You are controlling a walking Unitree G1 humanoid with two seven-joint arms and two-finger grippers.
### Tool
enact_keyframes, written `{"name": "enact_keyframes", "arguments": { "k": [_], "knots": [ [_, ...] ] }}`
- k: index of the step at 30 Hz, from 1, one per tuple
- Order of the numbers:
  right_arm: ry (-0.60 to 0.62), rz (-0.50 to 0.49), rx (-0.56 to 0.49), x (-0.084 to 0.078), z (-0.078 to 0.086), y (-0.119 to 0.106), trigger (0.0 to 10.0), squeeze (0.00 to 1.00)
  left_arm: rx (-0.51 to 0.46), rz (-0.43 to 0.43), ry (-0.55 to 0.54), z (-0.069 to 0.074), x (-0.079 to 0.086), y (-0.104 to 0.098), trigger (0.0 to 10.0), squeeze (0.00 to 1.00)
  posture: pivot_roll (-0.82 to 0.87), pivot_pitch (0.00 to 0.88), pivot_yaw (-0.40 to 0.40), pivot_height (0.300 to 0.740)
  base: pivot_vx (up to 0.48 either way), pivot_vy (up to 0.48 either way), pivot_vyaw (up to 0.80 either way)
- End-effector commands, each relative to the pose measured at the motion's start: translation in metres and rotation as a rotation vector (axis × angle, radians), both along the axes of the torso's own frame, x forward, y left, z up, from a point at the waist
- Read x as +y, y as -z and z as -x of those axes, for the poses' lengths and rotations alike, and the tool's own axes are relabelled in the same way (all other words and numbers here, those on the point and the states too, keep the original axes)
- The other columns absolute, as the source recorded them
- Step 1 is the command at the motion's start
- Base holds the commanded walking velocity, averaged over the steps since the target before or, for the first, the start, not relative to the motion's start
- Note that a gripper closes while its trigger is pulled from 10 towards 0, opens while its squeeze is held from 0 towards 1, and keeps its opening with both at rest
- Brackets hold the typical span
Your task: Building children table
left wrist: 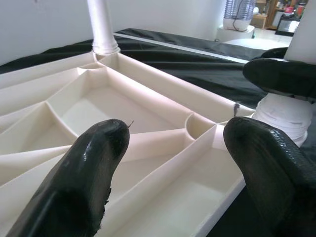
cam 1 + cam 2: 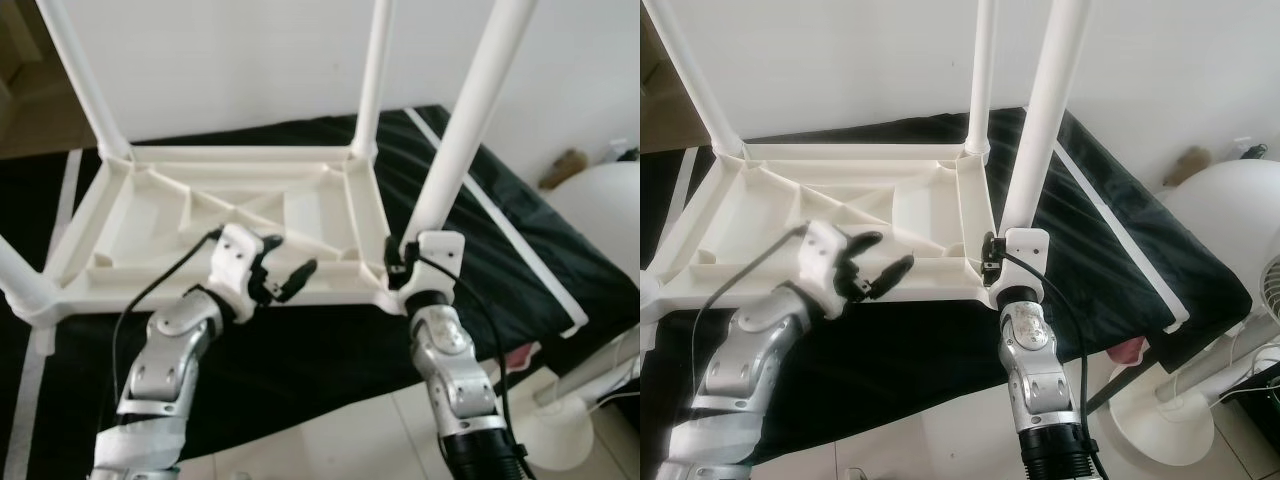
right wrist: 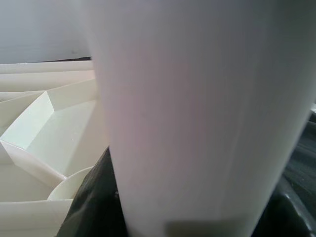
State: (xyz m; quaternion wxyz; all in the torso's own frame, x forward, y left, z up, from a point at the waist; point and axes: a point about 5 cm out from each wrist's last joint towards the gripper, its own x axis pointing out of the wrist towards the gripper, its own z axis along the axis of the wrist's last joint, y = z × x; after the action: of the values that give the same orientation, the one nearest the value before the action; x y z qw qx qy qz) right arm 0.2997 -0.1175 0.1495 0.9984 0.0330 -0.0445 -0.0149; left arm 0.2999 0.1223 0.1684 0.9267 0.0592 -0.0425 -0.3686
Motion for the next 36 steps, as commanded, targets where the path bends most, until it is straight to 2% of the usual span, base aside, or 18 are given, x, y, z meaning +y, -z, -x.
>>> {"name": "enact_keyframes", "arguments": {
  "k": [1, 2, 3, 4, 5, 9, 10, 15, 18, 19, 20, 27, 32, 36],
  "knots": [
    [0.047, 0.001, 0.088, -0.015, 0.002, 0.019, 10.0, 0.0, 0.033, -0.017, -0.011, -0.002, 0.001, 0.005, 10.0, 0.0, -0.03, 0.081, 0.004, 0.74, 0.0, 0.0, 0.0],
    [0.047, 0.001, 0.088, -0.015, 0.002, 0.019, 10.0, 0.0, 0.033, -0.017, -0.011, -0.002, 0.001, 0.005, 10.0, 0.0, -0.03, 0.081, 0.004, 0.74, 0.0, 0.0, 0.0],
    [0.041, 0.005, 0.083, -0.017, 0.002, 0.018, 10.0, 0.49, 0.034, -0.016, -0.009, -0.002, 0.0, 0.005, 10.0, 0.0, -0.03, 0.081, 0.003, 0.74, 0.0, 0.0, 0.0],
    [0.041, 0.005, 0.083, -0.017, 0.002, 0.018, 10.0, 0.49, 0.034, -0.016, -0.009, -0.002, 0.0, 0.005, 10.0, 0.0, -0.03, 0.081, 0.003, 0.74, 0.0, 0.0, 0.0],
    [0.031, 0.008, 0.075, -0.02, 0.002, 0.017, 10.0, 1.0, 0.03, -0.018, -0.003, -0.001, -0.001, 0.004, 10.0, 0.0, -0.04, 0.081, 0.001, 0.74, 0.0, 0.0, 0.0],
    [-0.01, 0.024, 0.058, -0.03, 0.004, 0.015, 10.0, 1.0, 0.02, -0.021, -0.003, 0.002, -0.005, 0.005, 10.0, 0.0, -0.04, 0.082, -0.002, 0.74, 0.0, 0.0, 0.0],
    [-0.053, 0.039, 0.047, -0.034, 0.006, 0.014, 10.0, 1.0, -0.004, -0.05, 0.001, 0.005, -0.008, 0.006, 10.0, 0.0, -0.04, 0.082, -0.001, 0.74, 0.0, 0.0, 0.0],
    [-0.116, 0.051, 0.037, -0.037, 0.008, 0.013, 10.0, 1.0, -0.028, -0.064, 0.03, 0.011, -0.012, 0.006, 10.0, 0.0, -0.03, 0.083, -0.001, 0.74, 0.0, 0.0, 0.0],
    [-0.246, 0.079, 0.021, -0.04, 0.009, 0.009, 10.0, 1.0, -0.029, -0.049, 0.079, 0.016, -0.017, 0.005, 10.0, 0.0, -0.03, 0.082, -0.003, 0.74, 0.0, 0.0, 0.0],
    [-0.276, 0.097, 0.017, -0.041, 0.009, 0.008, 10.0, 0.45, -0.026, -0.05, 0.086, 0.017, -0.017, 0.005, 10.0, 0.0, -0.03, 0.082, -0.003, 0.74, 0.0, 0.0, 0.0],
    [-0.312, 0.113, 0.014, -0.043, 0.009, 0.007, 10.0, 0.0, -0.009, -0.044, 0.096, 0.018, -0.018, 0.006, 10.0, 0.0, -0.03, 0.081, -0.006, 0.74, 0.0, 0.0, 0.0],
    [-0.445, 0.168, 0.006, -0.056, 0.002, 0.002, 10.0, 0.0, 0.004, -0.037, 0.134, 0.024, -0.023, 0.009, 10.0, 0.0, -0.02, 0.081, -0.022, 0.74, 0.0, 0.0, 0.0],
    [-0.52, 0.214, -0.007, -0.058, -0.003, -0.004, 10.0, 0.0, -0.021, -0.059, 0.106, 0.024, -0.025, 0.007, 10.0, 0.0, -0.01, 0.075, -0.035, 0.74, 0.0, 0.0, 0.0],
    [-0.625, 0.23, 0.01, -0.056, -0.005, -0.006, 10.0, 0.0, -0.052, -0.065, 0.084, 0.023, -0.028, 0.001, 10.0, 0.0, 0.0, 0.067, -0.043, 0.74, 0.0, 0.0, 0.0]
  ]
}}
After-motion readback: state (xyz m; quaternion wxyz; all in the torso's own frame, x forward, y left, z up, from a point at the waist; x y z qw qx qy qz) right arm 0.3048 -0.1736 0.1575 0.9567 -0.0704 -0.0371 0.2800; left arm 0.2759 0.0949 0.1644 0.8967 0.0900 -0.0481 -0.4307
